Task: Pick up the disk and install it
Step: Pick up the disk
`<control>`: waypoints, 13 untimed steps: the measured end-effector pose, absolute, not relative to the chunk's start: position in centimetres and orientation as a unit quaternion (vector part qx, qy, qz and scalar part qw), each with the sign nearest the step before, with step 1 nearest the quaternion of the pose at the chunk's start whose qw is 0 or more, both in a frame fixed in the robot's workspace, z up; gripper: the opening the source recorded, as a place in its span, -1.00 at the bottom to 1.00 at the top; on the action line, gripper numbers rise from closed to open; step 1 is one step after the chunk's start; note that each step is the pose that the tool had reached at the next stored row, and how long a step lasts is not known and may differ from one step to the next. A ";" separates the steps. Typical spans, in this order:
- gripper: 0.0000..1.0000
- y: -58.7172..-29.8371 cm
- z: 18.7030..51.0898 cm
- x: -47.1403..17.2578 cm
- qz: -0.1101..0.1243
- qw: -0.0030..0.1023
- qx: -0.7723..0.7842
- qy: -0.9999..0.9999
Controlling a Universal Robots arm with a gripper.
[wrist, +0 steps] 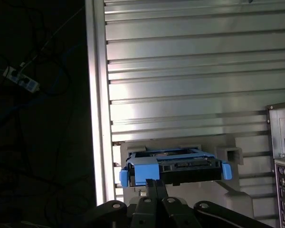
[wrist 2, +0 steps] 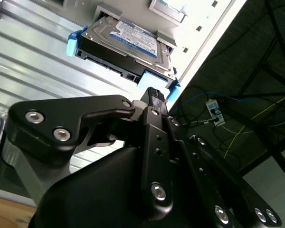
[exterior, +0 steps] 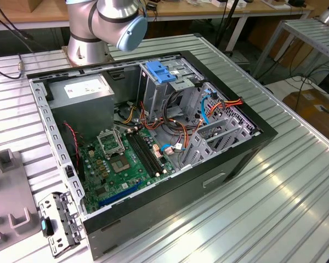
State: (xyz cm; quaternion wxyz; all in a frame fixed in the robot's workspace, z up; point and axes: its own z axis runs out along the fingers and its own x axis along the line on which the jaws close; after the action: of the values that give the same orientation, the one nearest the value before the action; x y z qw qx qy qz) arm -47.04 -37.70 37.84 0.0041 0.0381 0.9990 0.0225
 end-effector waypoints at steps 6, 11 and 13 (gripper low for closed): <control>-0.79 -37.7 37.8 -47.0 0.022 0.004 0.032 0.999; -0.79 -37.7 37.8 -47.0 0.023 0.004 0.019 1.000; -0.79 -37.7 37.8 -47.0 0.023 0.003 0.013 1.000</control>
State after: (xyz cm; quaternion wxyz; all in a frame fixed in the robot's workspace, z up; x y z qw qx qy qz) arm -47.04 -37.70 37.83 0.0035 0.0132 0.9997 0.0226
